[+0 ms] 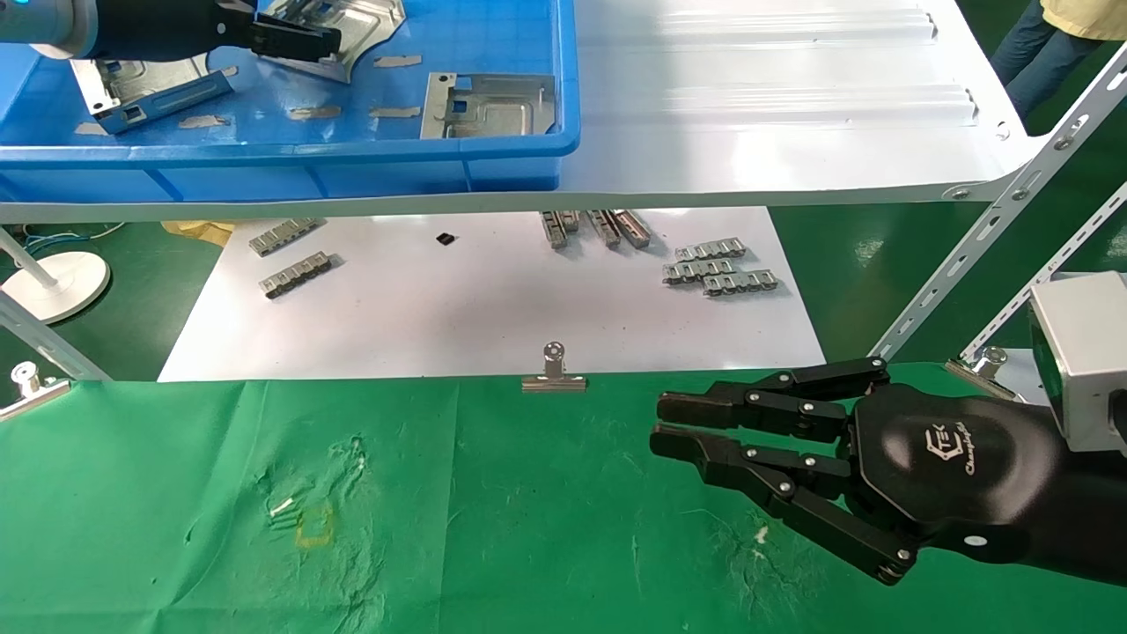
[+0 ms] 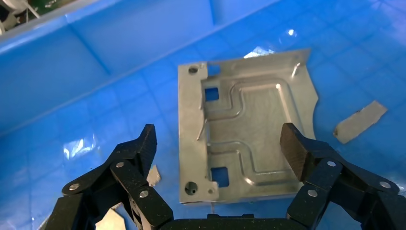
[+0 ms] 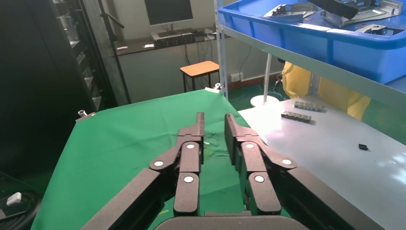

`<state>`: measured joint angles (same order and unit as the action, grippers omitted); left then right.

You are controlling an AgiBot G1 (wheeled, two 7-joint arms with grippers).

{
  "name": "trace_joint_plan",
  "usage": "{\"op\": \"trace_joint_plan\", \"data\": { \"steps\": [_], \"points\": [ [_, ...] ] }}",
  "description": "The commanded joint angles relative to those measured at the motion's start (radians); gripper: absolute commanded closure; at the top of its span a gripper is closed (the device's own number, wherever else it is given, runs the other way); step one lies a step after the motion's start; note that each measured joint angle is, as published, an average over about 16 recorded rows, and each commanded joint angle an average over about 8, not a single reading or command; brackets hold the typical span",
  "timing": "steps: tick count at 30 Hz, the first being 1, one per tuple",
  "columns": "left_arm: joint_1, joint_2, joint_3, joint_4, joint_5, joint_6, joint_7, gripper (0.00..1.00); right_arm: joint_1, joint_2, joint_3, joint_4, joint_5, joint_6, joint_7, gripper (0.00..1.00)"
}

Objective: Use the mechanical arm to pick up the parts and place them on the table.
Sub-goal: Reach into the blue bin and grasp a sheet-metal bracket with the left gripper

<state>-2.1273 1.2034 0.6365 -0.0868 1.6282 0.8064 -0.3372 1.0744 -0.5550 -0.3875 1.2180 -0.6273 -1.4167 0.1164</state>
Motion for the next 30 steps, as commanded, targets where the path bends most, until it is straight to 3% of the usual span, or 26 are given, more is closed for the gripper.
{"op": "trace_joint_plan", "data": {
  "steps": [1,30],
  "points": [
    [-0.009,0.009,0.002,0.023,0.004,-0.007,-0.001,1.0,0.0,0.0,0.0,0.0,0.0,0.0,0.0,0.0],
    [-0.01,0.029,-0.028,0.07,-0.038,-0.074,0.027,1.0,0.0,0.0,0.0,0.0,0.0,0.0,0.0,0.0]
  ]
}}
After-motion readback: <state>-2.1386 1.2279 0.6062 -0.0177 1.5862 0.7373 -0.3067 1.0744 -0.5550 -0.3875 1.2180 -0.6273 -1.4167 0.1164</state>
